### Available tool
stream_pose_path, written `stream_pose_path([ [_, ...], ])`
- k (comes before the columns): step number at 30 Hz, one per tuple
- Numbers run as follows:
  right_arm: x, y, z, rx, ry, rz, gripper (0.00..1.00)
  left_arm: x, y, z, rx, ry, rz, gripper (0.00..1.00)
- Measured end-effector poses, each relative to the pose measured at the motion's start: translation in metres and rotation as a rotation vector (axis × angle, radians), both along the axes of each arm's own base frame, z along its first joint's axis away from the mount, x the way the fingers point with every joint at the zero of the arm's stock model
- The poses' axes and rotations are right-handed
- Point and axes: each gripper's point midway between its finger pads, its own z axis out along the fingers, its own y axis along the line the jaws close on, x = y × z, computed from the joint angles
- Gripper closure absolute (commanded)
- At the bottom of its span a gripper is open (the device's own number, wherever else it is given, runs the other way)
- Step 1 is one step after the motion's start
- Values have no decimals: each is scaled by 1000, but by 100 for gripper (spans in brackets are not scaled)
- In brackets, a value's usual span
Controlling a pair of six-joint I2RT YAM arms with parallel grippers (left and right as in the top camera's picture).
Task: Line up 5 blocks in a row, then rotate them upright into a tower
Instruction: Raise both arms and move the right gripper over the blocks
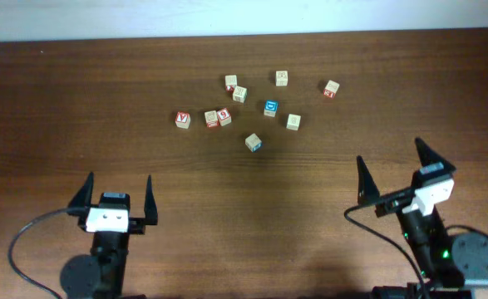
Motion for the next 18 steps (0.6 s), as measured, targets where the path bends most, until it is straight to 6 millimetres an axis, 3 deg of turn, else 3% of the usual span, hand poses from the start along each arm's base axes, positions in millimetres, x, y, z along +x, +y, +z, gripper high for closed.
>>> stream_pose_path([
  [5, 34, 13, 11, 22, 228, 100, 1, 18, -3, 24, -21, 160, -28, 1],
  [10, 67, 14, 9, 57, 468, 121, 2, 58, -6, 53, -53, 342, -71, 1],
  [18, 123, 10, -9, 120, 918, 120, 2, 134, -6, 38, -140, 835, -108, 1],
])
